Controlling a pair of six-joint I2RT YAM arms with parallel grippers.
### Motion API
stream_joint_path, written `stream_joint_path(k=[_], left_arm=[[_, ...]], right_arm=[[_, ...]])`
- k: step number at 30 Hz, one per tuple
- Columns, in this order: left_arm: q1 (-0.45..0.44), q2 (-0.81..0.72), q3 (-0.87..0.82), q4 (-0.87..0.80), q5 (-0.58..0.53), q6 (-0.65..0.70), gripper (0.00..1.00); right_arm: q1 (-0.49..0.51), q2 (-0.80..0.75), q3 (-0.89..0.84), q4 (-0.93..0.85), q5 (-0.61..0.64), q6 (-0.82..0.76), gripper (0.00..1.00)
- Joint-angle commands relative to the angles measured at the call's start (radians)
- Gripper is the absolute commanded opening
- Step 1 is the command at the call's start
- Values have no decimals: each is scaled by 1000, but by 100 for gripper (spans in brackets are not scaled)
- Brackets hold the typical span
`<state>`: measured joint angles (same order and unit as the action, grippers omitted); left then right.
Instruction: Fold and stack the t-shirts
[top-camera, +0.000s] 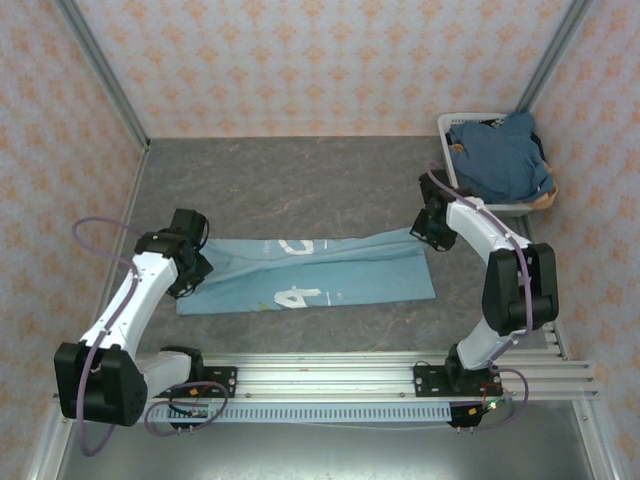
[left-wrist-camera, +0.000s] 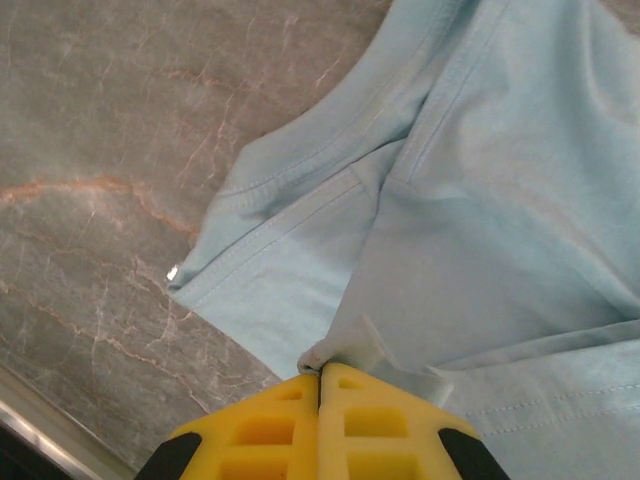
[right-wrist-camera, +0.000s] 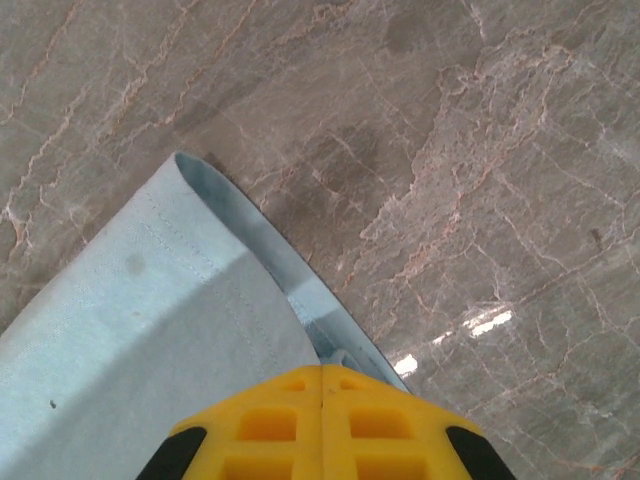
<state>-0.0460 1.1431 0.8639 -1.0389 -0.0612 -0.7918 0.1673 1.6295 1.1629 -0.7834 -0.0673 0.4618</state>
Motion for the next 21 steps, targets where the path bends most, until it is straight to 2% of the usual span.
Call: stream_joint_path(k=[1, 9, 21], left_arm=[[-4, -27, -33, -21, -58, -70, 0], [-46, -99, -110, -45, -97, -178, 0], [-70, -50, -143, 10, -51, -182, 0]], right_arm=[[20, -37, -43, -13, 56, 30, 0], [38, -32, -100, -14, 109, 52, 0], [47, -101, -92, -47, 162, 69, 0]])
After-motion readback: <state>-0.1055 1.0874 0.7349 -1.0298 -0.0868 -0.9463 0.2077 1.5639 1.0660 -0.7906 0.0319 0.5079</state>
